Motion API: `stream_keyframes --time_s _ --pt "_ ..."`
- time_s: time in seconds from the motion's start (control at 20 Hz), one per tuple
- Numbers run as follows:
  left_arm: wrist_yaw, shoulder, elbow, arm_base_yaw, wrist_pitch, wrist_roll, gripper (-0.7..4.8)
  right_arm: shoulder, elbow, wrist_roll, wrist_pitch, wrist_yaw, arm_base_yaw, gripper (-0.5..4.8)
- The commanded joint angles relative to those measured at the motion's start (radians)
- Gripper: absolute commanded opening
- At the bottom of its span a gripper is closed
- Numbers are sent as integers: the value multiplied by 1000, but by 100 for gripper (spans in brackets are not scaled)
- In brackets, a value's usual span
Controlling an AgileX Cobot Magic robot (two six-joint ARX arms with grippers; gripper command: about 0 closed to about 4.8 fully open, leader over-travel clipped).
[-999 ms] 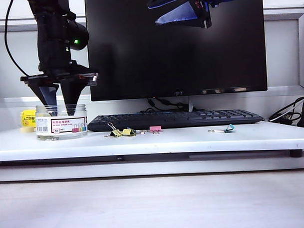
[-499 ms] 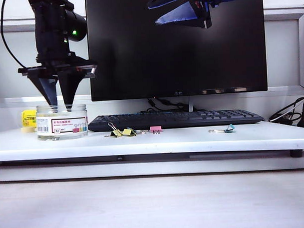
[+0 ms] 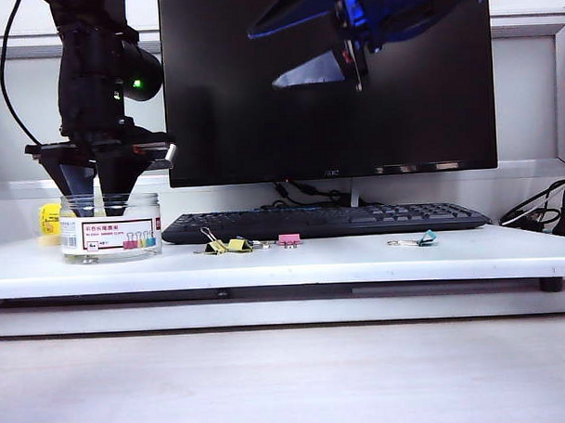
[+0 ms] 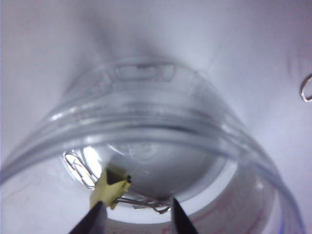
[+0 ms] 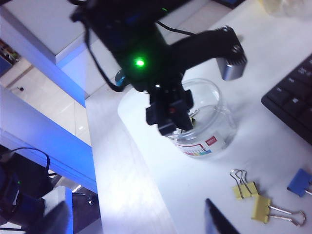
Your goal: Take the clips out of the round transparent plastic box and place them on the table.
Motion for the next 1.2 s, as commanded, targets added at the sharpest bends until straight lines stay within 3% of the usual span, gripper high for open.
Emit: stream_keyframes --time_s 0.05,0.45,0.65,0.8,1.2 --pt "2 -4 2 -1 -14 13 179 -6 6 37 64 -9 1 346" --pt "19 14 -54 -1 -14 51 173 -6 6 77 94 -9 1 346" --pt "18 49 -63 -1 -14 58 126 -6 6 77 93 -9 1 346" --pt "15 84 -63 -1 -14 61 37 -6 6 77 90 -6 1 346" --pt "-54 101 -60 -1 45 73 -5 -6 6 76 90 -6 1 346"
